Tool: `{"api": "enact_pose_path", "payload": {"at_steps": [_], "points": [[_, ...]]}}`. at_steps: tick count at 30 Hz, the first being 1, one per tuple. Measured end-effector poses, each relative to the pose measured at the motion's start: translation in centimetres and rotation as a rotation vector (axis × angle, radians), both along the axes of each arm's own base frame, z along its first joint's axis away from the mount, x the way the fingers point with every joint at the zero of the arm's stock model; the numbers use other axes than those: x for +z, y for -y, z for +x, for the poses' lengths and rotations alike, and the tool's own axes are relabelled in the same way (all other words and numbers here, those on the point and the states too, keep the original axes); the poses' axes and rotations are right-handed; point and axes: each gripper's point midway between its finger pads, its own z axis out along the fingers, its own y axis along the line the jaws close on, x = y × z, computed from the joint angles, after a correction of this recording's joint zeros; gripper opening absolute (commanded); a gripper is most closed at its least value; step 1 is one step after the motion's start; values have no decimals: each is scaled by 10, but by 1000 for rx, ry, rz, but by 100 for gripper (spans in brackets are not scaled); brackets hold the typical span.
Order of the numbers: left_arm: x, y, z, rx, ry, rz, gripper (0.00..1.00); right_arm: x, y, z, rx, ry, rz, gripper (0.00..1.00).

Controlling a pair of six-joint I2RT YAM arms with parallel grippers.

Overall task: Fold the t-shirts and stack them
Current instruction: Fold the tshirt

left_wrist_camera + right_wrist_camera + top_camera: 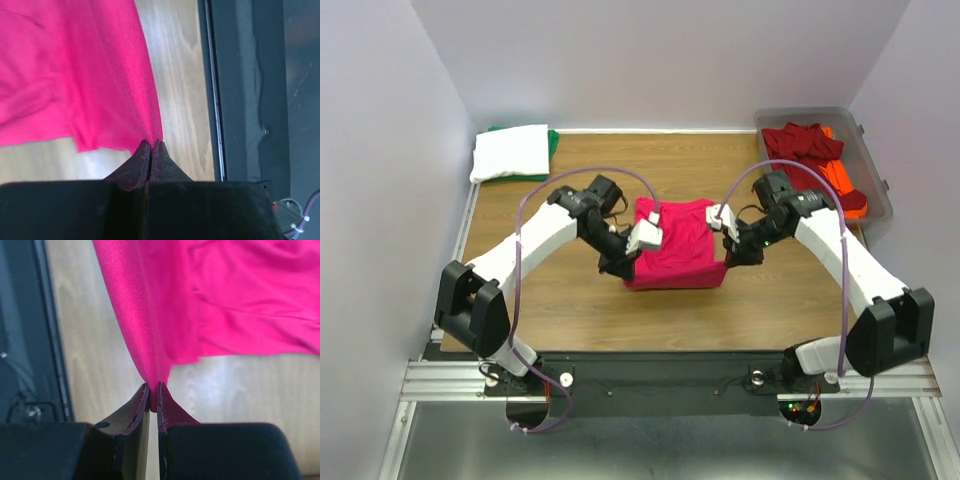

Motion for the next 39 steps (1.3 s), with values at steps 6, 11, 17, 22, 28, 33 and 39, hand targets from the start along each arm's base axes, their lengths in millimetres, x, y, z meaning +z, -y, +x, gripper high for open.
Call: {"api": "enact_pose_path", "payload": {"at_steps": [6,11,17,22,28,33,39], "points": [[31,3,68,96,33,-32,0,5,-3,55,-48,-12,-7,1],[18,11,138,152,39,-13,0,-12,2,118,-88,-44,-16,1],[-21,20,225,217,66,19,0,-39,3,194,-115,-34,-15,2],[-57,17,269,286,78,49,47,-74,6,238,-143,-56,-19,45],[-72,-1,303,434,101,82,68,-109,11,265,-247,-123,-42,59],[-61,-21,319,556,124,53,59,-98,15,270,-338,-151,-22,53],[-25,-28,292,617,93,-9,38,-57,5,268,-416,-167,70,30]]}}
